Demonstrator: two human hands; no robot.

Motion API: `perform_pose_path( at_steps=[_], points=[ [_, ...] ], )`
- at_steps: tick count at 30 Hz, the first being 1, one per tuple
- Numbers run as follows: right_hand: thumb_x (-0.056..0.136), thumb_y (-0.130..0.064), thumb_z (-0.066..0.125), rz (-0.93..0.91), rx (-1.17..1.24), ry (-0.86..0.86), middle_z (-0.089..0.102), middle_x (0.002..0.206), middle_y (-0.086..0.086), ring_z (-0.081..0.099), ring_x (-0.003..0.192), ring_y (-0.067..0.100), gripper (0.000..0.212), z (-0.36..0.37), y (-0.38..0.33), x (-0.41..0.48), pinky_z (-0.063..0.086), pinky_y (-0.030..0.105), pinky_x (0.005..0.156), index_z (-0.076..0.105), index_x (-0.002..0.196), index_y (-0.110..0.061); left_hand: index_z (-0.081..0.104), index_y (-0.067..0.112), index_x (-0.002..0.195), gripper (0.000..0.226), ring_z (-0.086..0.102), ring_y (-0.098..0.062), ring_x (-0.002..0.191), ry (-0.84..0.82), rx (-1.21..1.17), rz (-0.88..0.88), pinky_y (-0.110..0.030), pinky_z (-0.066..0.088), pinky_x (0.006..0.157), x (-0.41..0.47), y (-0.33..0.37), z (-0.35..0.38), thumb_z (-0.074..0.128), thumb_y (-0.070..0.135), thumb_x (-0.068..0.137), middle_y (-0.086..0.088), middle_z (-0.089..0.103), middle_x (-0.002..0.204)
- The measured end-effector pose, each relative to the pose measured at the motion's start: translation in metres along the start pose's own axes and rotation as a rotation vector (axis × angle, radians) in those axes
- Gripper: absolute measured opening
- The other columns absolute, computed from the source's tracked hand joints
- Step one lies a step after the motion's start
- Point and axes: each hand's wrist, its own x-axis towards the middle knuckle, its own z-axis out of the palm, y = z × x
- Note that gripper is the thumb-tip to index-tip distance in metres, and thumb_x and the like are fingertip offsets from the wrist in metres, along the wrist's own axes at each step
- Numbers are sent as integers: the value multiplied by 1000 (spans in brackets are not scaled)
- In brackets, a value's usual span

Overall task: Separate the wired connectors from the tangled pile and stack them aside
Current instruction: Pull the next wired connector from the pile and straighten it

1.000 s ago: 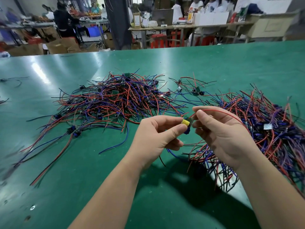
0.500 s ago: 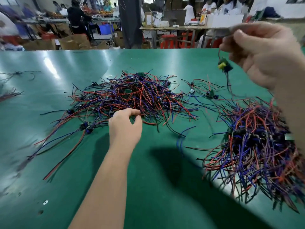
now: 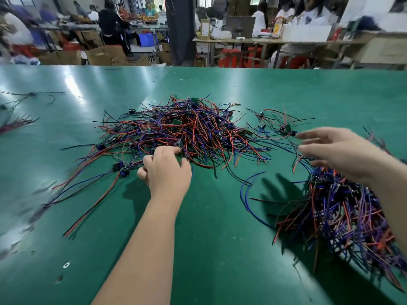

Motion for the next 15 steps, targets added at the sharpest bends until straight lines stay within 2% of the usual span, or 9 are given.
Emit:
perform_pose_path(
  at_steps=[2, 4, 6, 8, 11, 13, 15],
  points=[
    [88, -7, 63, -7, 39, 6, 66, 110, 8, 61, 102, 21, 21, 3, 8, -10, 51, 38, 88, 65, 106, -19, 60, 26, 117, 30, 42, -24, 110, 108, -127, 27, -33, 19, 78, -2, 5, -4, 56, 27, 88, 4, 54, 124],
    [88, -2, 62, -26, 148, 17, 68, 105, 11, 63, 95, 21, 18, 8, 11, -20, 51, 35, 84, 67, 98, -16, 56, 19, 121, 38, 46, -23, 111, 220, -298, 76, -32, 25, 81, -5, 11, -10, 61, 19, 83, 0, 51, 126],
    [89, 1, 58, -42, 297, 10, 70, 98, 15, 66, 85, 20, 16, 16, 11, -30, 54, 29, 77, 67, 95, -11, 52, 10, 128, 49, 49, -25, 116, 306, -467, 171, -38, 38, 91, -10, 18, -17, 63, 8, 80, -6, 47, 130],
    [90, 3, 55, -67, 453, -23, 72, 89, 14, 69, 77, 18, 16, 27, 9, -40, 56, 23, 69, 67, 94, -6, 46, 2, 133, 57, 47, -29, 122, 363, -568, 267, -45, 40, 101, -16, 23, -22, 62, -1, 78, -10, 42, 134],
    [86, 4, 54, -103, 675, -113, 72, 79, 13, 69, 70, 18, 16, 47, 6, -53, 55, 21, 64, 66, 94, -3, 48, 2, 133, 59, 48, -28, 120, 419, -568, 408, -43, 41, 101, -23, 29, -25, 61, -2, 76, -7, 43, 132],
    [78, -5, 57, -102, 777, -198, 72, 83, 15, 68, 70, 20, 23, 60, 5, -58, 54, 21, 62, 65, 99, -2, 57, 8, 128, 54, 51, -23, 115, 423, -455, 536, -34, 37, 100, -26, 32, -25, 62, 2, 74, -5, 54, 128],
    [74, -13, 58, -88, 837, -262, 71, 93, 15, 66, 69, 19, 36, 70, 3, -61, 52, 21, 59, 64, 109, -5, 66, 18, 117, 44, 55, -24, 101, 345, -368, 656, -31, 35, 91, -32, 37, -21, 62, 7, 75, 4, 63, 120]
  ],
)
